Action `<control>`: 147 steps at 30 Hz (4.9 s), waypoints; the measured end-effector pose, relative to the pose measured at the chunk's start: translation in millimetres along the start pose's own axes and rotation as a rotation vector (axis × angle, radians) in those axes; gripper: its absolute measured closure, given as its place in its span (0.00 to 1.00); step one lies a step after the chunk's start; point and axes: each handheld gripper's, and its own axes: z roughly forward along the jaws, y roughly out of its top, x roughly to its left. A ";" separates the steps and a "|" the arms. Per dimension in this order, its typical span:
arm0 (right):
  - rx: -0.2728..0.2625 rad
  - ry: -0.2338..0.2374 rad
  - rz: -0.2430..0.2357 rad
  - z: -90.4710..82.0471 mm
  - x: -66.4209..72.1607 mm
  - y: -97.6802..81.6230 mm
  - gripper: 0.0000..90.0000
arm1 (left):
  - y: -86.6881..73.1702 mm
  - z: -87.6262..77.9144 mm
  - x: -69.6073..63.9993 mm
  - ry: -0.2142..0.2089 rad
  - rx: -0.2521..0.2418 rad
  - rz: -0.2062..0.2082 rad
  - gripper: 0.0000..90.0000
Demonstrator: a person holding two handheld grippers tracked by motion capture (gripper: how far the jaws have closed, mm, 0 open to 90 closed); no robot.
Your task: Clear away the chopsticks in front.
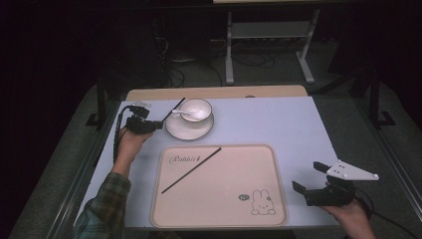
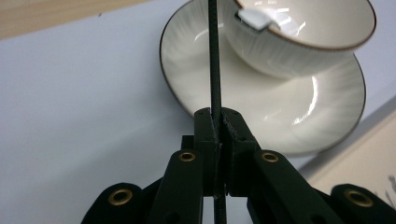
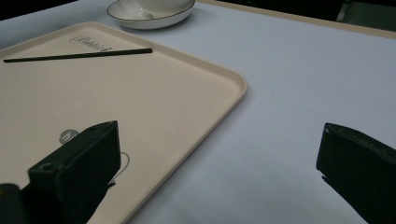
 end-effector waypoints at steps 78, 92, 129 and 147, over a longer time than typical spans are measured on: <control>0.002 0.007 -0.018 0.5 4.1 1.8 0.00 | -19.2 58.5 -199.4 -0.296 0.121 0.399 0.99; 0.001 0.002 -0.010 -0.6 1.0 0.2 0.00 | -9.3 76.6 -173.0 -0.233 0.114 0.342 0.99; 0.003 0.007 -0.007 0.8 2.9 0.6 0.00 | -72.3 -4.5 -87.9 -0.136 0.146 0.187 0.99; 0.001 0.021 -0.012 1.3 3.9 0.9 0.00 | -76.3 -63.6 -93.6 -0.175 -0.030 0.191 0.71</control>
